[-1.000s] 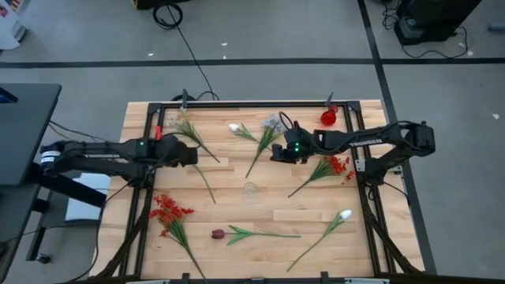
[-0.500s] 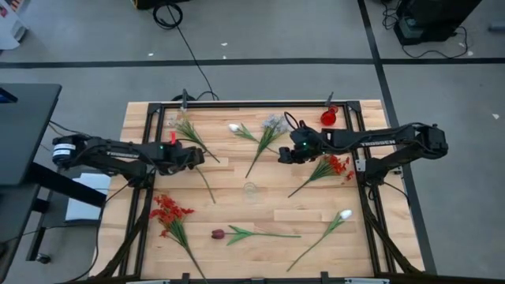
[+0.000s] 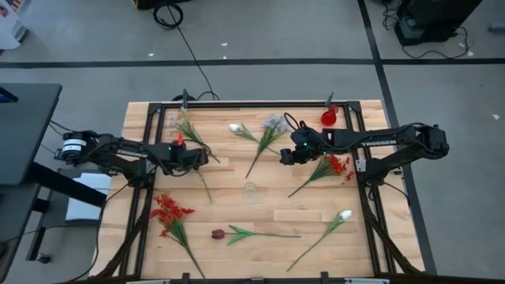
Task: Sort flowers into vase by color
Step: Put the top dark red tulip into the transparent vase
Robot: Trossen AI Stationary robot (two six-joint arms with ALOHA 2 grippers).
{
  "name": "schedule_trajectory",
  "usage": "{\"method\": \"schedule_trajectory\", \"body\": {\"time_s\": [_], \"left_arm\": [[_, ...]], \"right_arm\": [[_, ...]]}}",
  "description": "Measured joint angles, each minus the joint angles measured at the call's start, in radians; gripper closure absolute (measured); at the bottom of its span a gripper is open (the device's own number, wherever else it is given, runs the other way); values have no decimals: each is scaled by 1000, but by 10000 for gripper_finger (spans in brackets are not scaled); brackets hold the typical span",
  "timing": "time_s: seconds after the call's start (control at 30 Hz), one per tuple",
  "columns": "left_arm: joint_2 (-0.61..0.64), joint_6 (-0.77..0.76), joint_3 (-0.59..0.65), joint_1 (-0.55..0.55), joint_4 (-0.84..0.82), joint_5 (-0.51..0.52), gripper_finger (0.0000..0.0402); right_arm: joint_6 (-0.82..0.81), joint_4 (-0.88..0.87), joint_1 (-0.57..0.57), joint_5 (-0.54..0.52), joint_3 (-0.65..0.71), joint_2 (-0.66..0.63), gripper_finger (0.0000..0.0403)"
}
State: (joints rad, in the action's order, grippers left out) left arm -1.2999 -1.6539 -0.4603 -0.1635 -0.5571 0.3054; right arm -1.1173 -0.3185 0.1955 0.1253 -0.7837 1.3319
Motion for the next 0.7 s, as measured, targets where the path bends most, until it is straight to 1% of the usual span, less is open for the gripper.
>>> {"method": "schedule_trajectory", "body": {"time_s": [0.1, 0.17, 0.3, 0.37, 0.63, 0.7], "left_arm": [[-3, -1, 2, 0, 7, 15, 370], [-3, -4, 3, 0, 11, 27, 389], [20, -4, -13, -4, 5, 28, 385], [39, 24, -35, -4, 6, 30, 386], [161, 242, -159, 1, 93, 72, 392], [191, 330, -184, 3, 139, 92, 393]], "right_arm": [[19, 2, 0, 0, 0, 0, 216], [39, 2, 0, 7, 0, 0, 216], [69, 3, 0, 36, 0, 0, 216], [74, 3, 0, 48, 0, 0, 216], [85, 46, -4, 102, 0, 0, 216], [74, 63, -14, 102, 0, 0, 216]]}}
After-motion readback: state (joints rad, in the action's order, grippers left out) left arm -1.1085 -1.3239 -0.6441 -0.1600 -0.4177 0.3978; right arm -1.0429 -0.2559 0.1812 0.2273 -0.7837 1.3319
